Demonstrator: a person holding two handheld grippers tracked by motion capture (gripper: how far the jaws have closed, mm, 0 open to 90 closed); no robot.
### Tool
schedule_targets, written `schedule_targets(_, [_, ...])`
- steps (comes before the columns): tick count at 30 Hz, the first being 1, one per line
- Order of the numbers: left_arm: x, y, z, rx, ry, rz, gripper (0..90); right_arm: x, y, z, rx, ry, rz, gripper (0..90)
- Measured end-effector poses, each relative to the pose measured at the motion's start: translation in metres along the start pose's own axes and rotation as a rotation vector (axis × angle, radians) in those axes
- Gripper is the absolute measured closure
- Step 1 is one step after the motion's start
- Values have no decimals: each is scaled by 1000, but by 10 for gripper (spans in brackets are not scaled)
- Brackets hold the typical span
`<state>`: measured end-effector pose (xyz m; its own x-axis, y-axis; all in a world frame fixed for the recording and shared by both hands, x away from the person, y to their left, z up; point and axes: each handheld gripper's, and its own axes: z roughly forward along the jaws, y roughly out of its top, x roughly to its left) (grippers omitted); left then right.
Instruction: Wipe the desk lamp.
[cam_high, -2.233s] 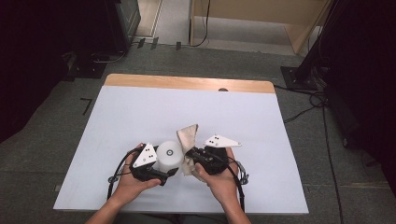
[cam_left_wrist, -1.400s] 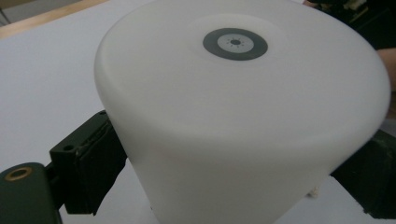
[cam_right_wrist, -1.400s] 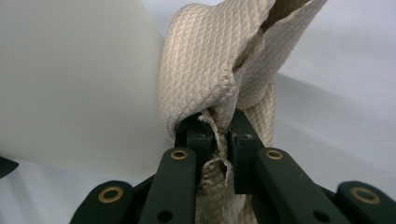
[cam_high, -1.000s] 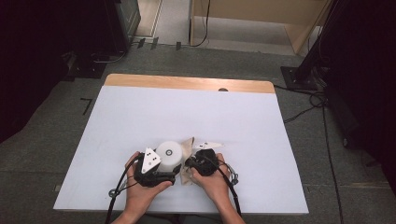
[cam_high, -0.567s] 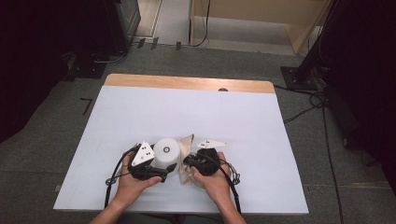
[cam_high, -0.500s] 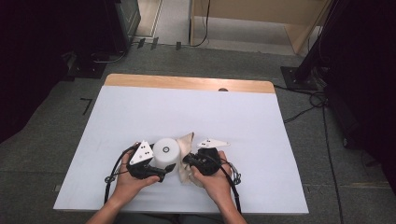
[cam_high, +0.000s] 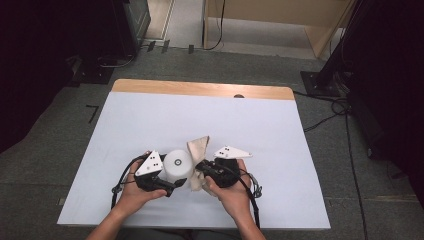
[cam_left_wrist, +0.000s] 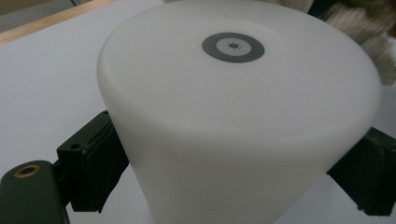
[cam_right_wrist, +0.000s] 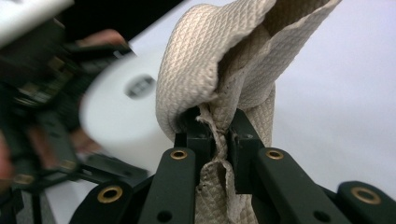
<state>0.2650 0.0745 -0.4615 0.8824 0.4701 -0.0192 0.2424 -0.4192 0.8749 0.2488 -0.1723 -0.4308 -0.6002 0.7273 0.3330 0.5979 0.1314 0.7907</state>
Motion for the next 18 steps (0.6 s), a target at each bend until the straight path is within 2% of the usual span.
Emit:
schedule_targets(8, [0,0,0,0,0,0,85,-20,-31,41,164,-45,43,822])
schedule_targets(15, [0,-3,0,-17,4,-15,82,-23,-36,46,180,-52,48,821])
schedule_targets(18, [-4,-4,-2,-23,37,-40,73,-23,-36,46,177,-54,48,820])
